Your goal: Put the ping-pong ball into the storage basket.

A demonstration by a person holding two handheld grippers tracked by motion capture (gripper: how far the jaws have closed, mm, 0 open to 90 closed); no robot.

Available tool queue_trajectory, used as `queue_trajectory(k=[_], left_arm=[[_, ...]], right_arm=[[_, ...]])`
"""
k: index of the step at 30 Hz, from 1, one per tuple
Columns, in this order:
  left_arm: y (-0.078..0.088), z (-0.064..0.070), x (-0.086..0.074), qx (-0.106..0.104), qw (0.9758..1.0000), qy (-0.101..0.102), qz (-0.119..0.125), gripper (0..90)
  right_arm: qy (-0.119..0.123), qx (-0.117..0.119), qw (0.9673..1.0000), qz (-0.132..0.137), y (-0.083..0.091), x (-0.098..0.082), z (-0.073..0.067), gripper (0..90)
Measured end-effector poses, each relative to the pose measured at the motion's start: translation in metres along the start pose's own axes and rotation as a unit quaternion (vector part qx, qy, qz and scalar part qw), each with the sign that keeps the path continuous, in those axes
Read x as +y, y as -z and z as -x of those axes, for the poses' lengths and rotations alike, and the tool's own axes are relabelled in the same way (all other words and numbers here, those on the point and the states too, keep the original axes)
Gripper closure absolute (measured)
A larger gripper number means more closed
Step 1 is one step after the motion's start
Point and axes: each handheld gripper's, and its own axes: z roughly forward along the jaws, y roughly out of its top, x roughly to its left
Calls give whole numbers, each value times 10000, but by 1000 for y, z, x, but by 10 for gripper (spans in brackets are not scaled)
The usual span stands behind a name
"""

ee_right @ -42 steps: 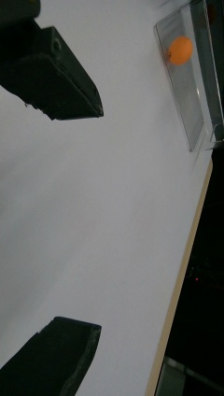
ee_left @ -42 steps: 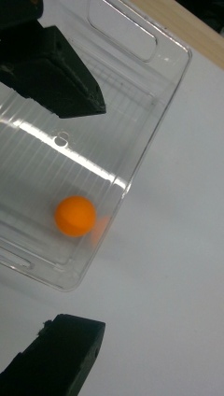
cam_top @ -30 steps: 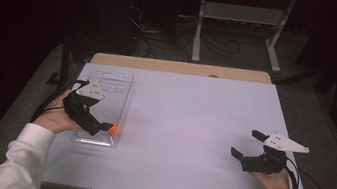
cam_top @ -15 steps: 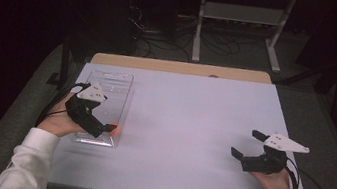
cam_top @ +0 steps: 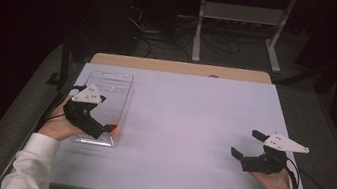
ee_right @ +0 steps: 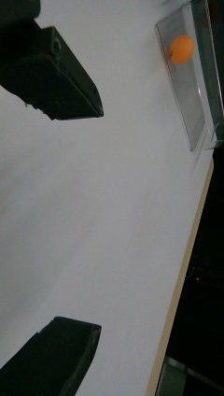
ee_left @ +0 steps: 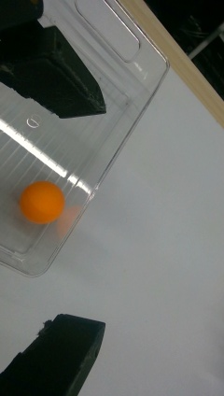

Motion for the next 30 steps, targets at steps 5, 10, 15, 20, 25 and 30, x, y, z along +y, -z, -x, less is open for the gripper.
queue_trajectory(k=[5, 10, 15, 20, 25, 30], left_arm=[[2, 0, -2, 64, 9998, 76, 190, 0], [1, 1, -7, 119, 9994, 145, 293, 0], [0, 5, -11, 144, 9989, 169, 404, 0], [-2, 7, -15, 185, 9981, 241, 545, 0], [-3, 8, -21, 227, 9970, 327, 667, 0], [-5, 11, -26, 316, 9950, 410, 850, 0]], right_arm=[[-8, -2, 10000, -2, 0, 0, 0, 0], [2, -9, 10000, 6, 0, 0, 0, 0], [0, -12, 10000, 5, 0, 0, 0, 0], [6, -8, 10000, 3, 0, 0, 0, 0], [11, -12, 10000, -3, 0, 0, 0, 0], [5, -19, 10000, -7, 0, 0, 0, 0]])
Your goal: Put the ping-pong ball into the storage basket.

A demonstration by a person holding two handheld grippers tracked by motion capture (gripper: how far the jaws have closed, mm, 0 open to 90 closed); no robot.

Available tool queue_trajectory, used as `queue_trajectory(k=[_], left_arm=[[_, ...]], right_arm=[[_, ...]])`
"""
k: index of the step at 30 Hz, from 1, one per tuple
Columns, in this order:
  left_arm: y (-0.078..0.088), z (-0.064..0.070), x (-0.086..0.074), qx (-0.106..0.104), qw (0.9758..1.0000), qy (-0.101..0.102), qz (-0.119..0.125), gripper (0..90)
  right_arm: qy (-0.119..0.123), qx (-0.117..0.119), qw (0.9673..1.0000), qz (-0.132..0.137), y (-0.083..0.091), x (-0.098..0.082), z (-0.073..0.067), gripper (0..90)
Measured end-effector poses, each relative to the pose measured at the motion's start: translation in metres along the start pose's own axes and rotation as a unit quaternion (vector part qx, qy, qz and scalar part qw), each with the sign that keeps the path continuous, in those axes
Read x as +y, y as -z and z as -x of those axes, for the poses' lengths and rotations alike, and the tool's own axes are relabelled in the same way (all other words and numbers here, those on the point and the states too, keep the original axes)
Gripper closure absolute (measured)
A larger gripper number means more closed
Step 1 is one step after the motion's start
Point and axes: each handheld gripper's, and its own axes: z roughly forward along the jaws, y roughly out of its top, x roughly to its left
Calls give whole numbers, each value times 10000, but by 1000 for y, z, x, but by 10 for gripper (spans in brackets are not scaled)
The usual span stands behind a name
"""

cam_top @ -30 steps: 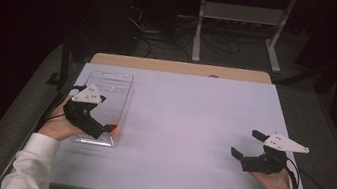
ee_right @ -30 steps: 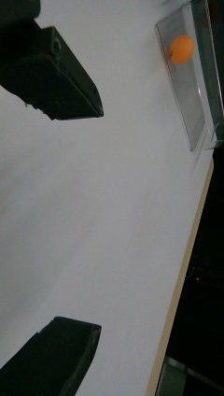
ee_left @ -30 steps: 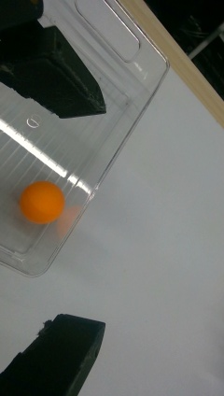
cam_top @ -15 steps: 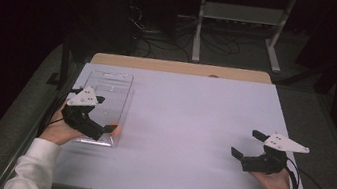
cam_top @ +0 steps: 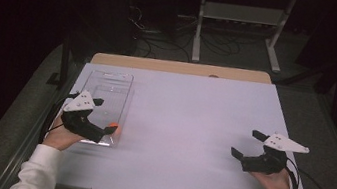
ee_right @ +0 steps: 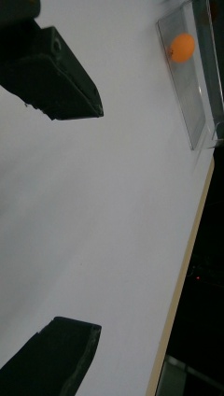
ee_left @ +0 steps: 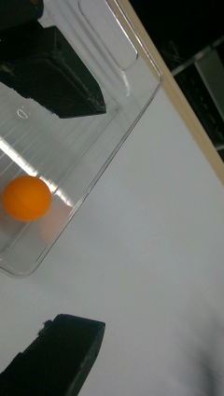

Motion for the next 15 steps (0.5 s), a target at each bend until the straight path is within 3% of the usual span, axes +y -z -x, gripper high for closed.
queue_trajectory(k=[8, 15], left_arm=[[5, 3, -8, 153, 9992, 124, 340, 0], [6, 4, -16, 247, 9984, 170, 471, 0]], right_arm=[[-13, 0, 10000, -3, 0, 0, 0, 0], [-7, 2, 10000, -10, 0, 0, 0, 0]])
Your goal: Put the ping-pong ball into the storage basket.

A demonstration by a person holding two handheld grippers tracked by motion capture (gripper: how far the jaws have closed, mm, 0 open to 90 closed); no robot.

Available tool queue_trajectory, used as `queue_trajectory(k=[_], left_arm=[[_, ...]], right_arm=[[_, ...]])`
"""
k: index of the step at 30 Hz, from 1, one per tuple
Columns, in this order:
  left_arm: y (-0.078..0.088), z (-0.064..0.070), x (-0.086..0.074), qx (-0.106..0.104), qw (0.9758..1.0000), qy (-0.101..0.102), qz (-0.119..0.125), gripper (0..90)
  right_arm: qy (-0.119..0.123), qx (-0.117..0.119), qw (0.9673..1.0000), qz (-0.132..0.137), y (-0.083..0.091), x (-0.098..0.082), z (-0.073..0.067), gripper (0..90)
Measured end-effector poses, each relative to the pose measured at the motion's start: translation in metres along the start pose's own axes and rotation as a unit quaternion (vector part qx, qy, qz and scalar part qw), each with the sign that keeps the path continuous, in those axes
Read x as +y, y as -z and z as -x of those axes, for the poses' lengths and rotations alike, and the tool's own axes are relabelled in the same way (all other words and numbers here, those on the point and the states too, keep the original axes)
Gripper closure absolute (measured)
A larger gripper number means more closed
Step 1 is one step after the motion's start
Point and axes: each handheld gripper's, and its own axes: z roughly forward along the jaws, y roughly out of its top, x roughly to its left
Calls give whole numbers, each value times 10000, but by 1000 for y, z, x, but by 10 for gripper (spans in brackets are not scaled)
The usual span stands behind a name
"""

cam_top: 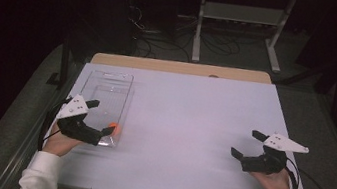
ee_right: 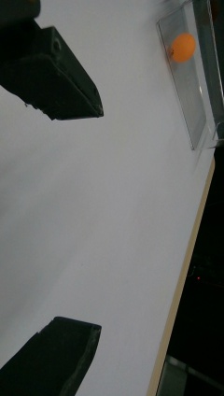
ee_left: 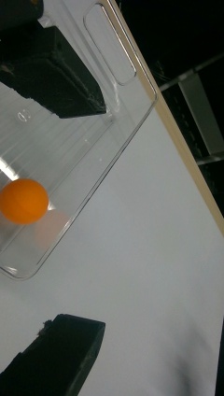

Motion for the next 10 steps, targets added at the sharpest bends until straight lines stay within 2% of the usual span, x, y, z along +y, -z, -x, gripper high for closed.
queue_trajectory(k=[4, 10], left_arm=[[1, 1, -4, 21, 9999, 56, 149, 0], [1, 2, -5, 0, 9998, 28, 180, 0]], right_arm=[[-4, -4, 10000, -10, 0, 0, 0, 0], [13, -11, 10000, -30, -1, -1, 0, 0]])
